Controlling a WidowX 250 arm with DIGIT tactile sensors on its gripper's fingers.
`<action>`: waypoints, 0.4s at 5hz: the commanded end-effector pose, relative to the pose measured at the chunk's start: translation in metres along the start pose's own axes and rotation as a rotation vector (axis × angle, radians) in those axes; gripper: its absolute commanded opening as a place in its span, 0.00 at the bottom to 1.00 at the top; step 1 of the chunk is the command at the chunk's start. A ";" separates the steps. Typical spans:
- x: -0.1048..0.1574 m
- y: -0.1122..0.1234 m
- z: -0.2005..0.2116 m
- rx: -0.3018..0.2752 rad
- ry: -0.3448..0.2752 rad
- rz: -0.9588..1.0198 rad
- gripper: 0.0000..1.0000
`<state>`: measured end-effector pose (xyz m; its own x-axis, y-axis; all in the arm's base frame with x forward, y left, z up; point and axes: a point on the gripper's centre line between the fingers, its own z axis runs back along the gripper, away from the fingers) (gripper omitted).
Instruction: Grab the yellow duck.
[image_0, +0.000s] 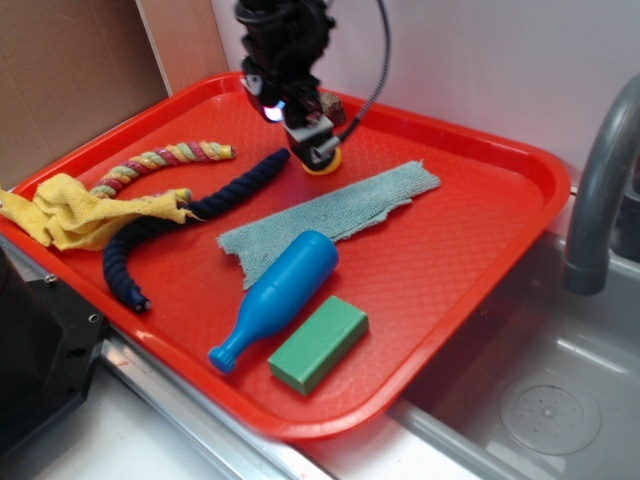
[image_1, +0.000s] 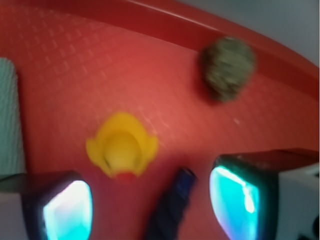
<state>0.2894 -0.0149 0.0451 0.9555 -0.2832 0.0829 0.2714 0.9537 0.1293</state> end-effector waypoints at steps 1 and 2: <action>0.023 -0.013 -0.008 0.008 0.009 -0.005 1.00; 0.019 -0.006 -0.015 -0.045 0.063 0.058 1.00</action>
<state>0.2990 -0.0198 0.0217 0.9746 -0.2239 -0.0066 0.2238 0.9718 0.0746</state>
